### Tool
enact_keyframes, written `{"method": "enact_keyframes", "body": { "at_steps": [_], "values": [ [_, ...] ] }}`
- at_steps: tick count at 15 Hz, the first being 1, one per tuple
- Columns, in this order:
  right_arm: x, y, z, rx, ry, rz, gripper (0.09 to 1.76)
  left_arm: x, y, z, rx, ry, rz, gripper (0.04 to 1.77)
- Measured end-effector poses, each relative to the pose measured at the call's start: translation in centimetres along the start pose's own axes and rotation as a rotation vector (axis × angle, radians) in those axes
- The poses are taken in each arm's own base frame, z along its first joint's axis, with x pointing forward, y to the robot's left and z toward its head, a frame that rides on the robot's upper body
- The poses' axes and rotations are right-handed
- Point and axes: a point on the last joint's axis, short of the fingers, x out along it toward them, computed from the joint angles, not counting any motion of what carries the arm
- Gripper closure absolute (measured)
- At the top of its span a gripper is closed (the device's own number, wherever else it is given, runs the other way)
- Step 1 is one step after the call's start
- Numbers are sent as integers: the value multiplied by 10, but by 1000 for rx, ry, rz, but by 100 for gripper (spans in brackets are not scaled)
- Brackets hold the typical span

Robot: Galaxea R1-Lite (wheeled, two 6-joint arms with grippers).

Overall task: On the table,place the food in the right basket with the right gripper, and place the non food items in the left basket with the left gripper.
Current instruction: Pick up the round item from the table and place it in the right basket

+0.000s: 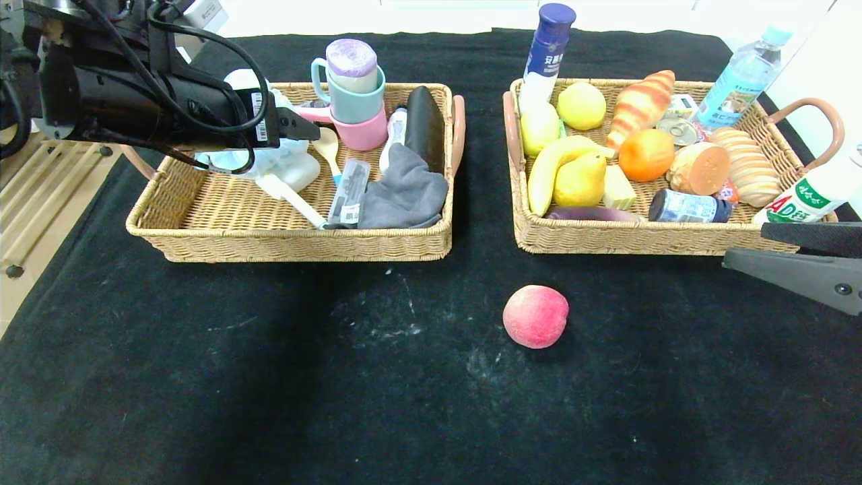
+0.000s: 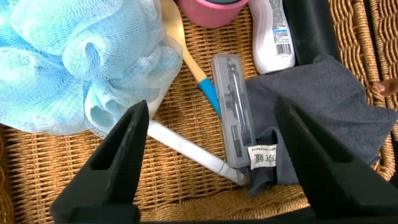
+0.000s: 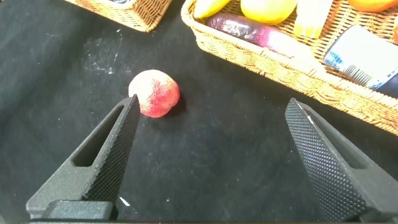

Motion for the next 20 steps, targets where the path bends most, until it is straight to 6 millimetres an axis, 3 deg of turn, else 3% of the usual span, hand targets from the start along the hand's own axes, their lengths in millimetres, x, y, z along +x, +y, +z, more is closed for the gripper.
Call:
{"method": "enact_keyframes", "body": {
  "at_steps": [5, 10, 20],
  "values": [
    [0, 0, 0, 0, -1, -1, 14, -12, 0, -2, 41, 7, -70, 22],
    [1, -1, -1, 3, 5, 0, 14, -38, -1, -9, 110, -18, -197, 16],
    [9, -3, -6, -5, 33, 8, 14, -95, -20, -68, 224, -85, -394, 12]
  ]
}}
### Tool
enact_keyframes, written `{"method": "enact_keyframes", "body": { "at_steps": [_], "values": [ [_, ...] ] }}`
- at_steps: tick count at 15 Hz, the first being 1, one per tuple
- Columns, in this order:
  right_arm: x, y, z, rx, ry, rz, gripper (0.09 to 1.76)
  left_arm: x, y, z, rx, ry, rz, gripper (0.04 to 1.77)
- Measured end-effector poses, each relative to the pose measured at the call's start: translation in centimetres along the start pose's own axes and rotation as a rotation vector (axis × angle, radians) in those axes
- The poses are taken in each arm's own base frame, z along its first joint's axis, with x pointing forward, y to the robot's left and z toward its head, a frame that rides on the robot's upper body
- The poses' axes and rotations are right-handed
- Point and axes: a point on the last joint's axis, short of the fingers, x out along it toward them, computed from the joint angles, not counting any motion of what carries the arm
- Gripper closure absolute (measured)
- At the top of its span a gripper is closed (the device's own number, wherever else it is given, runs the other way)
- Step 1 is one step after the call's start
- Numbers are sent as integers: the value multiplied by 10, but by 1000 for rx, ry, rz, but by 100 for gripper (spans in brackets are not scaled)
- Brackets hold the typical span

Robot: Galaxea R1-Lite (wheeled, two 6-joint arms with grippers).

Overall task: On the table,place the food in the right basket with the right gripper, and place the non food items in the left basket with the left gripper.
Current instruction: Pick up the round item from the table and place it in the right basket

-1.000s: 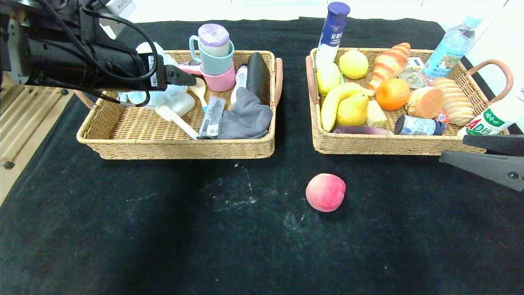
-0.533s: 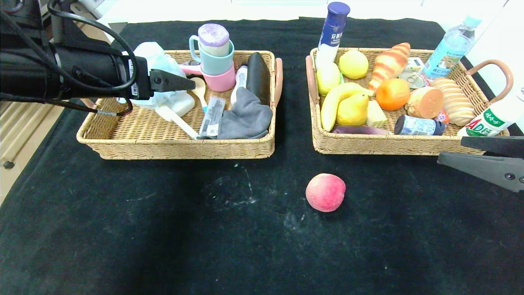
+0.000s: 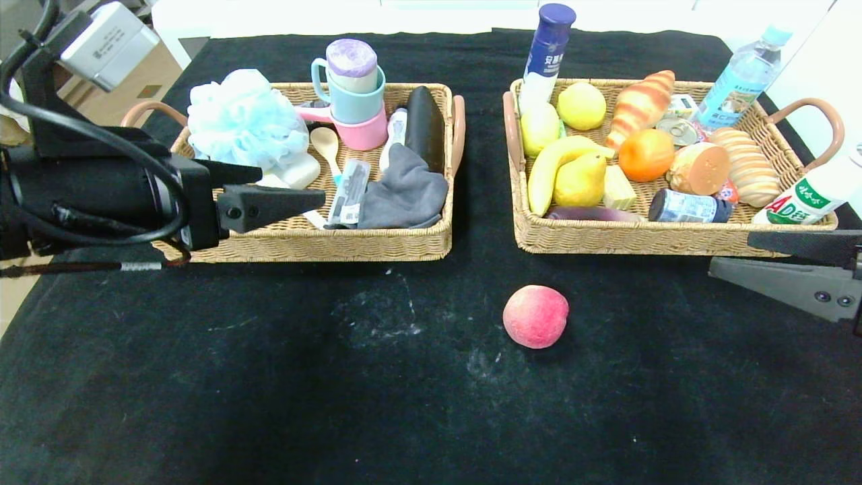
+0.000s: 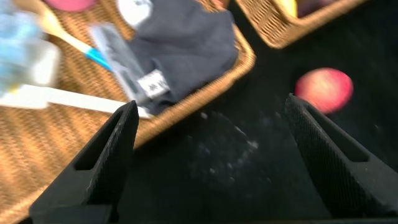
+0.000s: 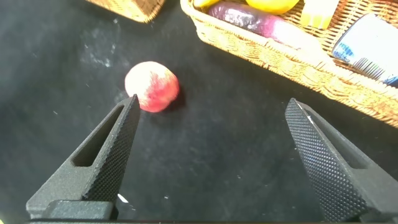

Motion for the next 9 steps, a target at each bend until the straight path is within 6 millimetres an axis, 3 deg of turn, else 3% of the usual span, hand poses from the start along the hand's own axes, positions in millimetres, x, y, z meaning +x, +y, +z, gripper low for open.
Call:
{"method": "enact_keyframes", "body": {
  "at_steps": [5, 9],
  "values": [
    [6, -2, -5, -18, 28, 2, 14, -20, -27, -25, 14, 7, -83, 11],
    [10, -2, -7, -18, 41, -15, 14, -34, -37, -43, 11, 35, -103, 11]
  ]
}}
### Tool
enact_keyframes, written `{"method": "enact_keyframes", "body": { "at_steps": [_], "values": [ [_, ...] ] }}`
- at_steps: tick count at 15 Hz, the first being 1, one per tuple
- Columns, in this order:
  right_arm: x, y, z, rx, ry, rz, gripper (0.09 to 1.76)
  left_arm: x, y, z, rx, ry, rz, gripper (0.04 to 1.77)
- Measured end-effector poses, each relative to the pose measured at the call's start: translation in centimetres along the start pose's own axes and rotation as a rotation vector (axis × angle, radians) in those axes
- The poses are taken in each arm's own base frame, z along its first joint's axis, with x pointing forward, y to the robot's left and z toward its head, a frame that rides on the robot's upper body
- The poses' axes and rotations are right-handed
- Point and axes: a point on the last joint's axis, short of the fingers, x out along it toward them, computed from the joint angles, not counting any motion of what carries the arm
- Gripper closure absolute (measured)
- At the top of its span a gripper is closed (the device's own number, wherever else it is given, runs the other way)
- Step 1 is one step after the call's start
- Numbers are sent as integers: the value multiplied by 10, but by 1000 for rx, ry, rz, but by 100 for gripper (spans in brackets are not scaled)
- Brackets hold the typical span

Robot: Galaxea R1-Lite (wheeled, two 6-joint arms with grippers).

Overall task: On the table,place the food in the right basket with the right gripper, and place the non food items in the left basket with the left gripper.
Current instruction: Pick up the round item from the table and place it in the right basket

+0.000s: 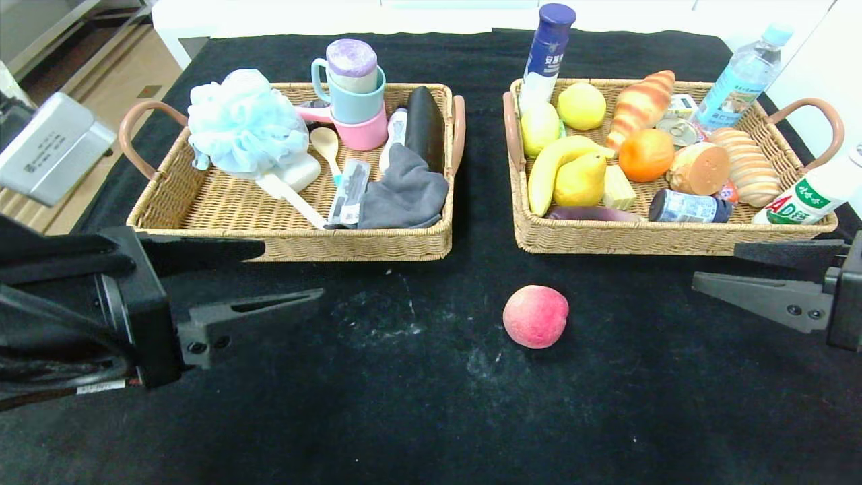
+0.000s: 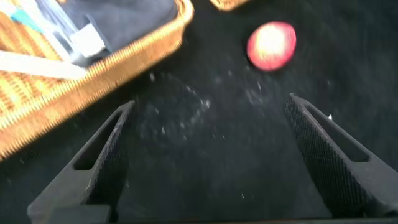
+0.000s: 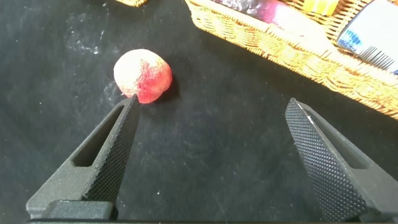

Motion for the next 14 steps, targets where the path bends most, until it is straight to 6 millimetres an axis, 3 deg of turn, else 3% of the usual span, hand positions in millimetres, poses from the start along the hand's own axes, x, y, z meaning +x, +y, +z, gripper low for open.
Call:
{"method": "enact_keyframes", "body": {
  "at_steps": [8, 14],
  "values": [
    [-1, 1, 0, -6, -3, -1, 14, -4, -1, -16, 98, 46, 80, 10],
    [3, 11, -3, -40, 19, -51, 14, -6, -1, -16, 106, 42, 89, 10]
  ]
}}
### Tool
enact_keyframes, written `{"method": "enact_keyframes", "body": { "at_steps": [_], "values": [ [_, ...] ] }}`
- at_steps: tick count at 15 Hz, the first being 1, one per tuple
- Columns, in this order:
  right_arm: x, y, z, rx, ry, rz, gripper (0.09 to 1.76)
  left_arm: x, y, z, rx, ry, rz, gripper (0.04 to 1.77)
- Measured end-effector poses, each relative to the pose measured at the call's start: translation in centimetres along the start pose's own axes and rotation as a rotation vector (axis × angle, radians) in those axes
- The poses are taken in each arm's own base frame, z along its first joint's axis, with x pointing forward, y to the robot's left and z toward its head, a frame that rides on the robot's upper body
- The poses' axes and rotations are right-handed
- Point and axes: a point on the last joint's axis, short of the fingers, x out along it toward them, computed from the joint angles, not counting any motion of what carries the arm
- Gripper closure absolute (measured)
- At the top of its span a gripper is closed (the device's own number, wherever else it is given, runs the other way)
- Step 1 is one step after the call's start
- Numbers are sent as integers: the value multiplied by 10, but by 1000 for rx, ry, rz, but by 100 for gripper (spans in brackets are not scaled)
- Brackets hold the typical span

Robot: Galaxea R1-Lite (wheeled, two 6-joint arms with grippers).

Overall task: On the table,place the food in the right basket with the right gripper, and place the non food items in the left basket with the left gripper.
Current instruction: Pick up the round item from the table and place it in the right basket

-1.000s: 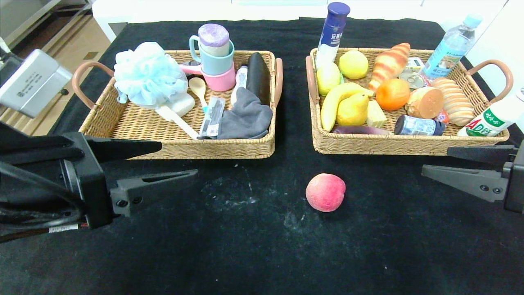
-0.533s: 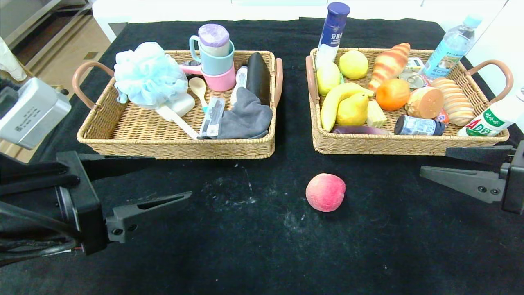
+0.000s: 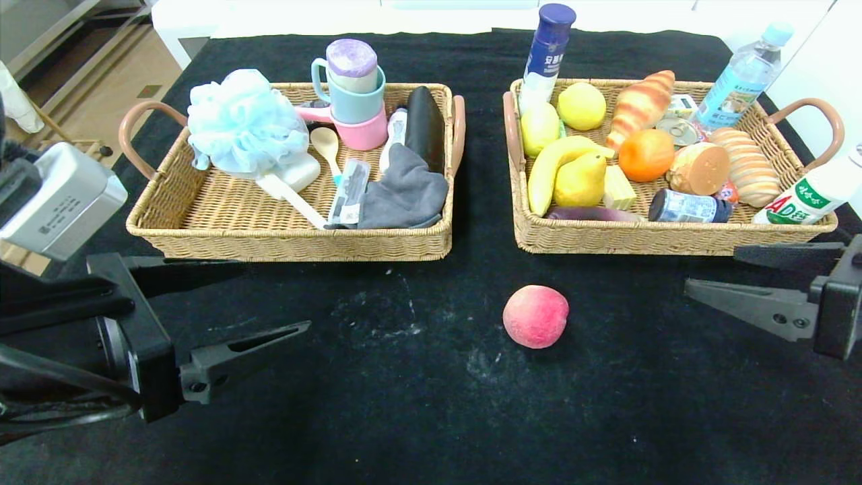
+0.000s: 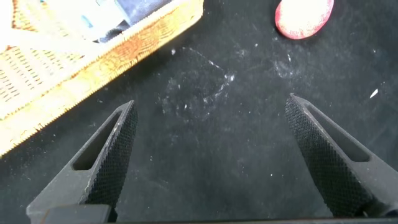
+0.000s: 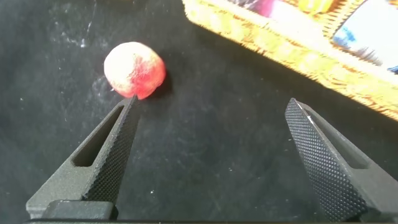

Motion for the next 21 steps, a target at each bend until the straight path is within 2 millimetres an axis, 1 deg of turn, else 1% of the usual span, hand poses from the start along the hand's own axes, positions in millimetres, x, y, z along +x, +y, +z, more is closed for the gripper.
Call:
{"method": "enact_keyframes", "body": {
  "at_steps": [5, 11, 14, 21],
  "values": [
    [5, 22, -2, -35, 20, -26, 14, -8, -1, 4, 5, -28, 4, 9],
    [22, 43, -8, -68, 73, 12, 14, -7, -5, 3, 11, -29, -26, 9],
    [38, 58, -11, -90, 98, 23, 14, -6, -6, 3, 13, -29, -32, 9],
    [84, 90, -14, -119, 47, -13, 14, -7, -6, 4, 15, -34, -32, 9]
  ]
}}
